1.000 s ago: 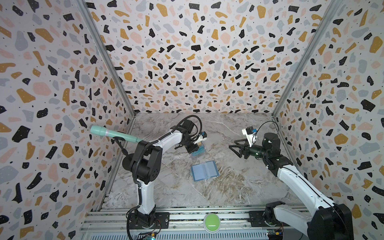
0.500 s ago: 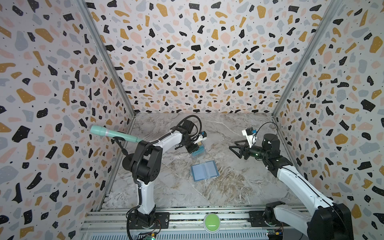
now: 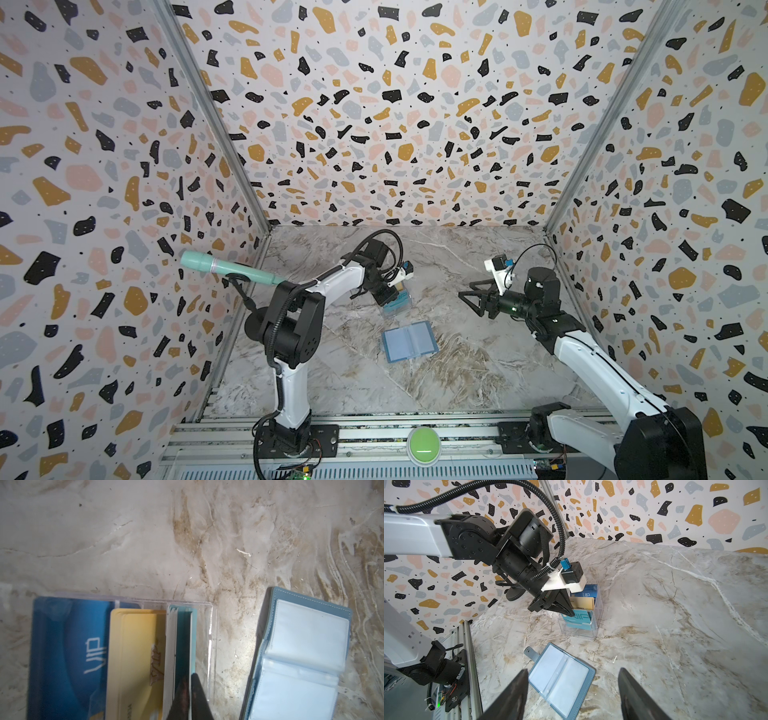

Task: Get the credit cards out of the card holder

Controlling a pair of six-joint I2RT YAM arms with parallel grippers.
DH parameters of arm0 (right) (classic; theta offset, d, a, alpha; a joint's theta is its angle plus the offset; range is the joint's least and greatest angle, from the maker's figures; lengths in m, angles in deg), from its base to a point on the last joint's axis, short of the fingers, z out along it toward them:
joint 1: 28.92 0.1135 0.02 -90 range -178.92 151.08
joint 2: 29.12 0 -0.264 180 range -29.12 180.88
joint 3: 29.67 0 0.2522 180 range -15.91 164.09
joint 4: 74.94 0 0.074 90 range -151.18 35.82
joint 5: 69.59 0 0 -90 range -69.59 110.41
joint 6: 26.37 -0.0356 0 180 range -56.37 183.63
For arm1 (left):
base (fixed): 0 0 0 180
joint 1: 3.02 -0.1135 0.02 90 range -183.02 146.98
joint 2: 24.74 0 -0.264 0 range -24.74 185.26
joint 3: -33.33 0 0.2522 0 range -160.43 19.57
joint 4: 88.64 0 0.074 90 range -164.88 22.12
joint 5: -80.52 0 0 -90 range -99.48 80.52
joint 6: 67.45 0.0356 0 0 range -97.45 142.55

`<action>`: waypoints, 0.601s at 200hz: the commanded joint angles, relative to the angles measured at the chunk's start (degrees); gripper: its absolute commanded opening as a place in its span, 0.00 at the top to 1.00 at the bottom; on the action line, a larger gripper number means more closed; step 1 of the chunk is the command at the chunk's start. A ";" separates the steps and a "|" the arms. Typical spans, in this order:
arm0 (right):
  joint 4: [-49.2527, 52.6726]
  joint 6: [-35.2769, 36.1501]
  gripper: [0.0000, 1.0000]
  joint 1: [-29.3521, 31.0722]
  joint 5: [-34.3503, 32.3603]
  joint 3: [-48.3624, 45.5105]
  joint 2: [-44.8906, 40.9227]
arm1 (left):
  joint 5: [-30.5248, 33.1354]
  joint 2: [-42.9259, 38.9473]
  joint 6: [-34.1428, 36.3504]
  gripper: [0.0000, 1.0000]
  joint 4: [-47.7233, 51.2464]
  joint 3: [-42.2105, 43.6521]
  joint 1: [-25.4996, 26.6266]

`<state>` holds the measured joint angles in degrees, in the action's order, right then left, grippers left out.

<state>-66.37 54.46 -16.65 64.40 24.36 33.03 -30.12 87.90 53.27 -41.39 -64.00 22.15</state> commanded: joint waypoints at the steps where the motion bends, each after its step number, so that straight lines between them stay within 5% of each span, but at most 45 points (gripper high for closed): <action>1: -1.12 -0.13 0.31 -0.23 0.36 -0.19 -1.50 | -0.41 -0.22 -0.88 0.90 -1.92 1.01 -0.28; 63: -1.07 0.12 0.31 -0.28 -0.99 -0.11 -1.90 | -0.59 -2.75 -3.06 0.88 -4.23 1.48 -0.30; 87: -0.07 0.70 0.31 -0.33 -2.42 0.87 -1.90 | 3.95 -8.63 -7.79 0.87 -11.38 4.73 -0.29; 120: 0.92 1.66 0.30 -0.32 -5.50 2.58 -2.03 | 12.71 -22.05 -15.67 0.68 -24.77 13.93 -0.28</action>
<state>-65.80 54.98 -16.72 61.71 24.41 32.59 -24.96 75.57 45.01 -53.10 -54.56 22.15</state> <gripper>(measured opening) 0.692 0.257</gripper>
